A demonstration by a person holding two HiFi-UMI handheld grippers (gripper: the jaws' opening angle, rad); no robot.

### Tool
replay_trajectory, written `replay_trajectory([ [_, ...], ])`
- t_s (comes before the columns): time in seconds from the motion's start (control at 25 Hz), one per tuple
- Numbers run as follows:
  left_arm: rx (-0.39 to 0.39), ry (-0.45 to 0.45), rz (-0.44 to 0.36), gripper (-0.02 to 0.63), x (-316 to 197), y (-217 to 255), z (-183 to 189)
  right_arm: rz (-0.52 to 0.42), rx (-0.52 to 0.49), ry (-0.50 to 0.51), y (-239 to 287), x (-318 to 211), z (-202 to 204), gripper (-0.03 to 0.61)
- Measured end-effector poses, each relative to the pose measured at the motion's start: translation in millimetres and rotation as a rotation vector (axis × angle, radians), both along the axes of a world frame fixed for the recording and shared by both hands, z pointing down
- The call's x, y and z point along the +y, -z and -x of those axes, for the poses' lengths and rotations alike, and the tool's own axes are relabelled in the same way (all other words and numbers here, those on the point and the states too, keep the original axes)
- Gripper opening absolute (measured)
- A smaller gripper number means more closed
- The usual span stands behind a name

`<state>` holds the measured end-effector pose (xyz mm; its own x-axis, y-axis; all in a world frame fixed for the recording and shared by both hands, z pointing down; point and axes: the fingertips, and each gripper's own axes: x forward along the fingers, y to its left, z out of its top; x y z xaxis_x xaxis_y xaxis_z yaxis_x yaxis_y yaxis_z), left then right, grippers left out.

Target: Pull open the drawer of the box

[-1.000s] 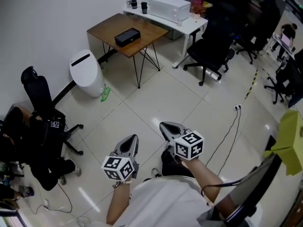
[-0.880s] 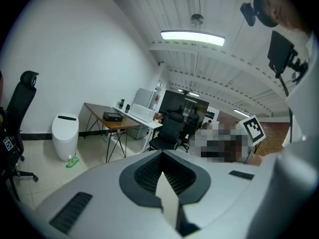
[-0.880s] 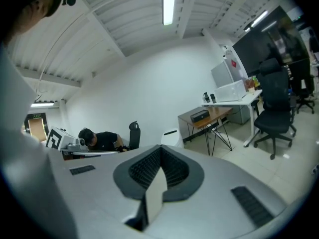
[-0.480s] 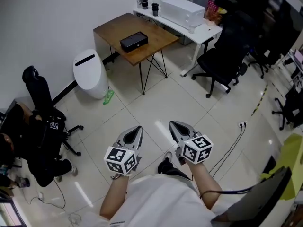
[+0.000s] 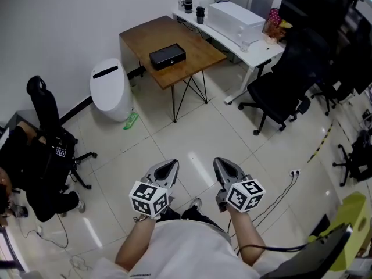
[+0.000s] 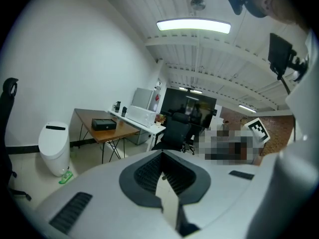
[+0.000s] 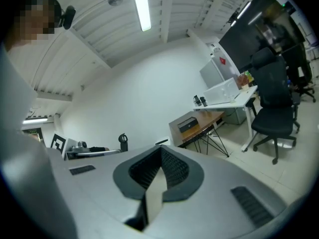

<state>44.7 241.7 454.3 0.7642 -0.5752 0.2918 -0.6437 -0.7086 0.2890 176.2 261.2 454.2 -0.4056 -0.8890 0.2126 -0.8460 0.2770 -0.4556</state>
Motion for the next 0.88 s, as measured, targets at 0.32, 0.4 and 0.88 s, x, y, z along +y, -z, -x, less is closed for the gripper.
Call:
replay_trajectory([
  [0.32, 0.012, 0.026, 0.032, -0.002, -42, -10, -4, 0.034, 0.033, 0.018, -16, -32, -8, -0.014],
  [0.4, 0.012, 0.037, 0.028, -0.002, -61, -11, -1, 0.030, 0.039, 0.018, -16, -48, -7, -0.014],
  [0.88, 0.005, 0.063, 0.016, -0.002, -200, -2, 14, -0.003, 0.085, 0.025, -1, -169, 16, -0.014],
])
